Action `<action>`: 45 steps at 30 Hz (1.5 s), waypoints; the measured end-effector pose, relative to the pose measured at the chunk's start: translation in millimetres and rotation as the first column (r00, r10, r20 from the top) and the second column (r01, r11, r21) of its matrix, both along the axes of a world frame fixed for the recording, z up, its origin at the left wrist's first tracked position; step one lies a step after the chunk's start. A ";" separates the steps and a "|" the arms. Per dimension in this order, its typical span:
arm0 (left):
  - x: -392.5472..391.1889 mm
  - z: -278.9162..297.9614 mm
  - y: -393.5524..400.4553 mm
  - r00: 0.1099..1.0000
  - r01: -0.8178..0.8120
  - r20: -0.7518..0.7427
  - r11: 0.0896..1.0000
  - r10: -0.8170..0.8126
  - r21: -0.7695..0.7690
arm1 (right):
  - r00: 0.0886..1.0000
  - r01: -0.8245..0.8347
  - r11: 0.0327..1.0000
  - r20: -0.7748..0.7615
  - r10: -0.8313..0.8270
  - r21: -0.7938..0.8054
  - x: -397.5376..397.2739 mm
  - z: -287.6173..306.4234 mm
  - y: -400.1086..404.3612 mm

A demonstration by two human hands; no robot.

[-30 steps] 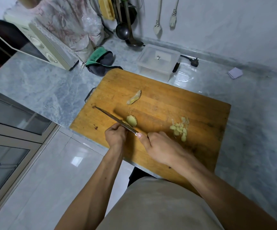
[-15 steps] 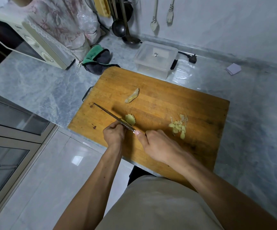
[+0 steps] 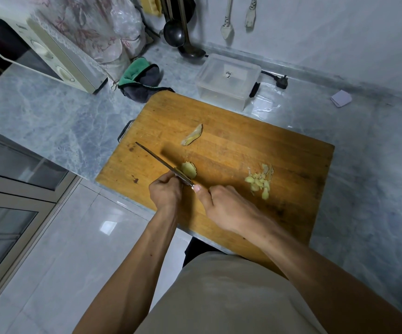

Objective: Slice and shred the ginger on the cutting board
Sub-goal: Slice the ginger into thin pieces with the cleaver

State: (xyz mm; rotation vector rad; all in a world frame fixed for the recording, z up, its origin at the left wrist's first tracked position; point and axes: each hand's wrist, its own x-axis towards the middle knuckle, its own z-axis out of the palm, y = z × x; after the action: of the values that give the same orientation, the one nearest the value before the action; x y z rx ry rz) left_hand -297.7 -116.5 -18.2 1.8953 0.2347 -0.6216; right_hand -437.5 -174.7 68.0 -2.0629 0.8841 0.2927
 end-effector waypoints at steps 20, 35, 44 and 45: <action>2.2 -10.5 -0.3 0.999 0.024 0.032 0.999 -0.025 0.032 | 0.998 0.063 0.992 -0.017 -0.061 0.113 17.6 -41.5 -8.8; 7.1 -12.5 9.6 0.993 0.110 0.044 0.993 -0.108 -0.040 | 0.994 0.008 1.000 0.109 -0.006 -0.017 -15.2 -17.7 -40.2; 11.5 45.9 35.4 0.668 0.155 0.733 0.987 -0.128 0.031 | 0.973 -0.212 0.822 -0.036 0.228 -0.528 -41.7 -11.1 -43.2; 16.2 49.4 35.3 0.561 0.295 0.784 0.949 -0.267 0.113 | 0.970 -0.228 0.807 -0.051 0.240 -0.545 -43.2 -11.9 -41.5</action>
State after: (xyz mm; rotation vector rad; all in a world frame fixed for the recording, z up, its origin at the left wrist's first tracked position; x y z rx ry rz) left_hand -281.5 -81.2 31.2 2.0069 -0.6813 0.0814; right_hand -480.7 -216.2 56.1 -2.7176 0.7538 0.1548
